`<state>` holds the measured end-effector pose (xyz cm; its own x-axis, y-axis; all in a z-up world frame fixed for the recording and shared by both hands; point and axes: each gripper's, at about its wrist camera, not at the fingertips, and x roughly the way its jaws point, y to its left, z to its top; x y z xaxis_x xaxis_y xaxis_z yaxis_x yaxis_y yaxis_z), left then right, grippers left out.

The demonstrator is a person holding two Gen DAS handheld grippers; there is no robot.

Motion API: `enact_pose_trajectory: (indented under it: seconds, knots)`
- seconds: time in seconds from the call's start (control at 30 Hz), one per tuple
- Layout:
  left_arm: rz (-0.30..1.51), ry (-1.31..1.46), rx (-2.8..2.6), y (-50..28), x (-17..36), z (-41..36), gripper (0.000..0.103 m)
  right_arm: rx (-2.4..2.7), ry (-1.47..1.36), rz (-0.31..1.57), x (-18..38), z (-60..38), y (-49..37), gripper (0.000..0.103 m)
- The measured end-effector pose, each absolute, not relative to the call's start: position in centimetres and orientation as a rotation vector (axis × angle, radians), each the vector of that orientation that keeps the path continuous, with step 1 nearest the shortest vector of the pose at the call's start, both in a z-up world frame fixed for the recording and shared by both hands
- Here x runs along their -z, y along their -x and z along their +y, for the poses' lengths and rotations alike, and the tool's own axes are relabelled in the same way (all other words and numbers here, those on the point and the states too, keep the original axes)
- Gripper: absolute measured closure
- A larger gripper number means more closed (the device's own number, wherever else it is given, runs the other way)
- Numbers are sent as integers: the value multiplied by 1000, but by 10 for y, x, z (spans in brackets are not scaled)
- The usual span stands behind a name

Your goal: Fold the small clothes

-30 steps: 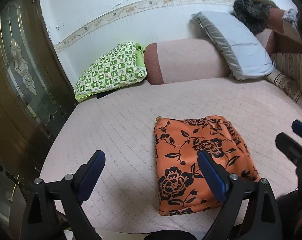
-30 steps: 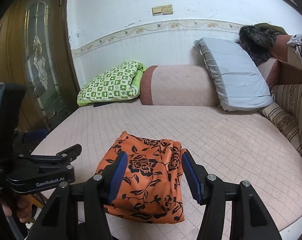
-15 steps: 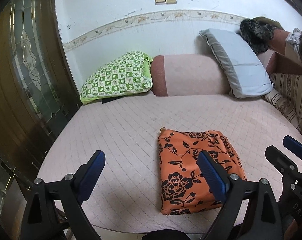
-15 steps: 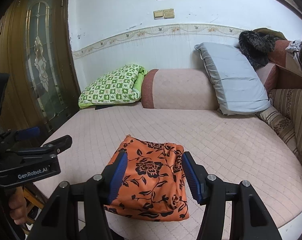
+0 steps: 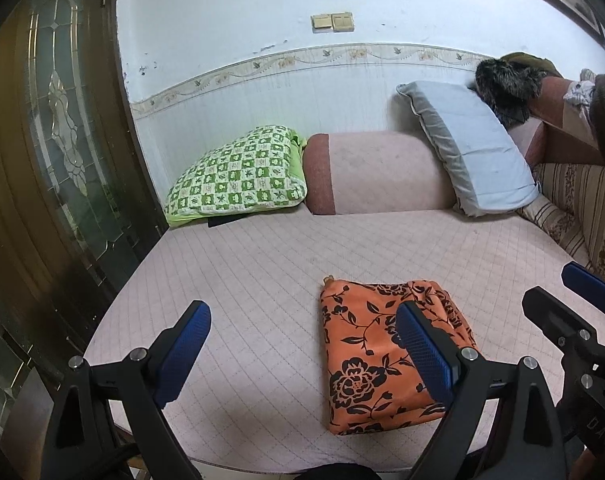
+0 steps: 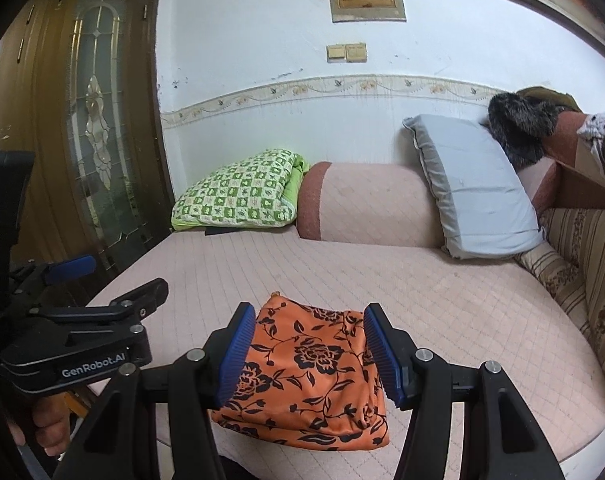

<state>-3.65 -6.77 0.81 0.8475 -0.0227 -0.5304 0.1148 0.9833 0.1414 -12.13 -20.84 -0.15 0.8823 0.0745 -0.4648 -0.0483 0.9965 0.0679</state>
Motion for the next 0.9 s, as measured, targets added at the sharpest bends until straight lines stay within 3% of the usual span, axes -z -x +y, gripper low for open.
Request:
enact_pose_trajectory:
  seconds: [0.9]
  knots:
    - [504, -138, 64, 40, -38, -80, 9, 42, -75, 458, -15, -219, 131, 43]
